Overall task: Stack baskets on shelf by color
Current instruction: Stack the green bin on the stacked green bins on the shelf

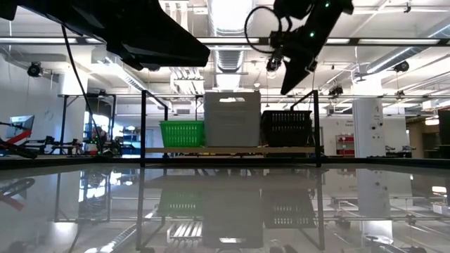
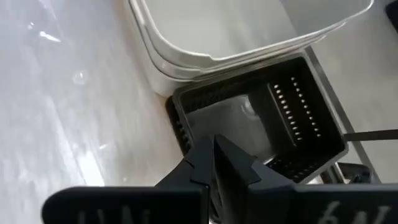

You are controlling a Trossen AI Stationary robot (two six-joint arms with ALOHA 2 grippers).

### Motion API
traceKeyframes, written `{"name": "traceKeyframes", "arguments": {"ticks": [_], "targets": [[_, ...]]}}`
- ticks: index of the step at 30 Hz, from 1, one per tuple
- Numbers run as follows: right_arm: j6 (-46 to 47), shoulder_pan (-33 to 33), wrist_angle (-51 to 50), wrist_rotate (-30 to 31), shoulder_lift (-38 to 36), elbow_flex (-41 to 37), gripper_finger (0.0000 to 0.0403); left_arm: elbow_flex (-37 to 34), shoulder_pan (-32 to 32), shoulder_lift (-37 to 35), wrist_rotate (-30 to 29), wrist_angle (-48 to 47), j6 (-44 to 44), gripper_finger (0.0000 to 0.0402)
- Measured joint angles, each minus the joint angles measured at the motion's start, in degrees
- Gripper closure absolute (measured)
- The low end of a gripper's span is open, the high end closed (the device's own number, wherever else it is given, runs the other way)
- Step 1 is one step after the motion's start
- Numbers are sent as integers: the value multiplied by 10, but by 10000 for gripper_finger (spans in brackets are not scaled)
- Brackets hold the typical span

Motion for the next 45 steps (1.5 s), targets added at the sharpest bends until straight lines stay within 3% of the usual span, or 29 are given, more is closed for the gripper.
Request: {"name": "traceKeyframes", "arguments": {"ticks": [4, 13, 25, 30, 35, 41, 45], "targets": [[5, 11, 28, -1, -36, -31, 394, 0, 0, 0, 0, 0, -1, 278], [68, 6, 228, 3, -45, -166, 394, 0, 0, 0, 0, 0, -1, 278], [53, 6, 242, 8, -36, -153, 394, 1, 0, 0, 0, 1, 0, 278], [33, 46, 240, 9, -67, -150, 394, 1, 0, 0, 0, 2, -4, 278], [50, 169, 226, 36, -121, -162, 394, 1, 0, 0, 0, 0, -14, 278], [136, 417, 176, 160, -151, -164, 394, 4, 0, 0, 0, 5, 3, 278], [258, 578, 136, 187, -157, -164, 394, 33, 13, 18, 36, 46, 88, 279]]}}
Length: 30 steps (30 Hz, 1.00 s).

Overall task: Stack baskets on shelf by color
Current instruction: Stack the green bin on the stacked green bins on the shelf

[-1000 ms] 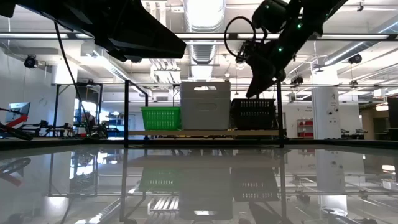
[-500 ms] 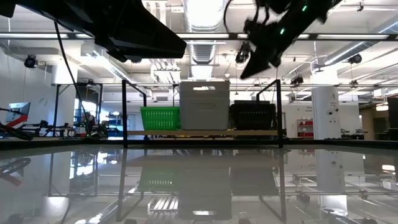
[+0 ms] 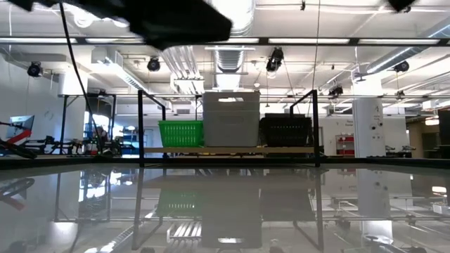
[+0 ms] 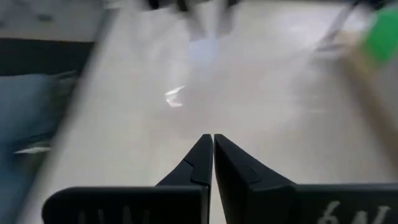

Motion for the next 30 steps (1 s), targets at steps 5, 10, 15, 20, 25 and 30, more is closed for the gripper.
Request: {"name": "traceKeyframes", "arguments": {"ticks": [5, 10, 15, 20, 25, 30], "targets": [[234, 166, -52, 0, 7, 0, 394, 106, 43, 63, 112, -20, 104, 279], [506, 249, -118, -21, 57, 0, 394, 225, 73, 141, 163, -113, 137, 279], [640, 261, -151, -137, 140, 0, 394, 299, 79, 178, 159, -239, 138, 279], [661, 233, -169, -200, 200, -1, 394, 317, 73, 158, 130, -356, 86, 279], [590, 170, -194, -210, 218, -1, 394, 309, 60, 125, 118, -406, 35, 279], [412, 61, -163, -202, 218, -1, 394, 308, 35, 109, 75, -434, 18, 279]]}}
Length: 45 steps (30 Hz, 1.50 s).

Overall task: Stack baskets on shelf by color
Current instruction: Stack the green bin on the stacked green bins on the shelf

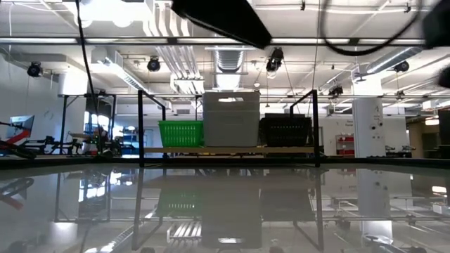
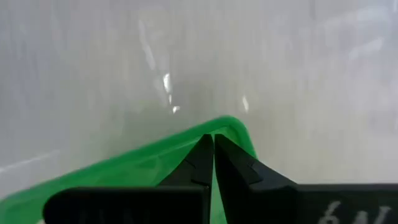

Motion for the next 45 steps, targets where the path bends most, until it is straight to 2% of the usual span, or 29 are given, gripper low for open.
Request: {"name": "traceKeyframes", "arguments": {"ticks": [2, 6, 11, 13, 15, 20, 25, 27, 29, 31, 34, 38, 40, 45], "targets": [[-97, -49, 38, 7, 0, 0, 394, 0, -13, -7, -25, -11, 0, 279], [-312, -134, 201, 7, 6, 0, 394, -1, -39, -19, -68, -28, -6, 279], [-557, -184, 430, 1, 22, 9, 394, -1, -71, -33, -112, -47, -31, 279], [-621, -186, 464, -1, 25, 18, 394, -3, -81, -33, -114, -48, -31, 279], [-641, -184, 445, 21, 21, 30, 394, -5, -88, -33, -114, -49, -32, 279], [-568, -136, 315, 105, -11, 49, 394, -19, -88, -25, -112, -25, -75, 279], [-391, -28, 170, 186, -42, 47, 394, -60, -65, -7, -92, 108, -55, 279], [-304, 27, 124, 229, -47, 46, 394, -67, -42, 0, -31, 144, -55, 279], [-227, 82, 94, 276, -47, 46, 394, -71, -18, 5, 57, 159, -43, 278], [-169, 134, 78, 344, -41, 46, 394, -66, 2, 18, 127, 171, -16, 278], [-114, 196, 73, 459, -22, 45, 394, -51, 25, 37, 201, 169, 39, 278], [-69, 242, 73, 550, 5, 45, 394, -17, 52, 70, 326, 172, 76, 278], [-56, 249, 72, 575, 17, 45, 394, -2, 59, 90, 358, 167, 103, 278], [-33, 244, 70, 584, 35, 44, 394, 49, 66, 145, 366, 138, 156, 278]]}}
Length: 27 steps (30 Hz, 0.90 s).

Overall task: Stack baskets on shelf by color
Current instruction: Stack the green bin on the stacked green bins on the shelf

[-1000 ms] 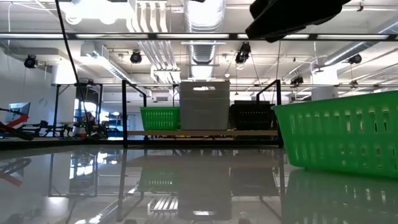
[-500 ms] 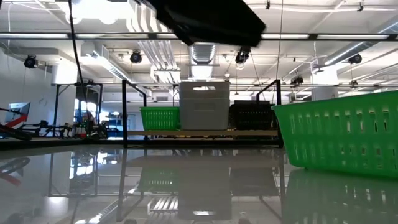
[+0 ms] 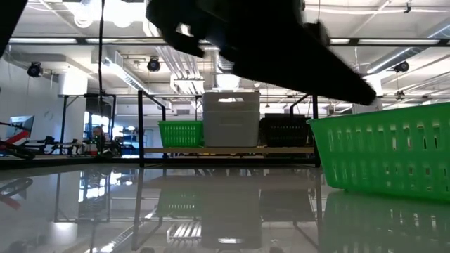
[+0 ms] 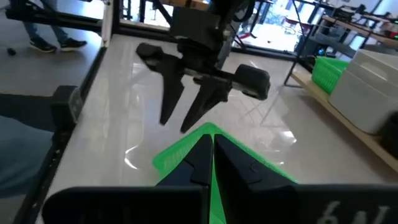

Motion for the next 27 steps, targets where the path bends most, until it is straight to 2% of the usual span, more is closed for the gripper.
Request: {"name": "traceKeyframes", "arguments": {"ticks": [5, 13, 19, 22, 27], "targets": [[17, -10, -2, 0, 10, 0, 394, 33, 4, 30, -10, -3, 43, 278], [33, -14, -2, -1, 10, 0, 394, 36, 4, 30, -24, -3, 75, 278], [54, -14, -2, 0, 23, 0, 394, 35, 8, 30, -23, 36, 89, 275], [59, -14, -2, 0, 30, -1, 394, 35, 12, 29, -20, 57, 89, 252], [62, -14, -2, 7, 33, -1, 394, 28, 24, 28, -21, 50, 84, 189]]}}
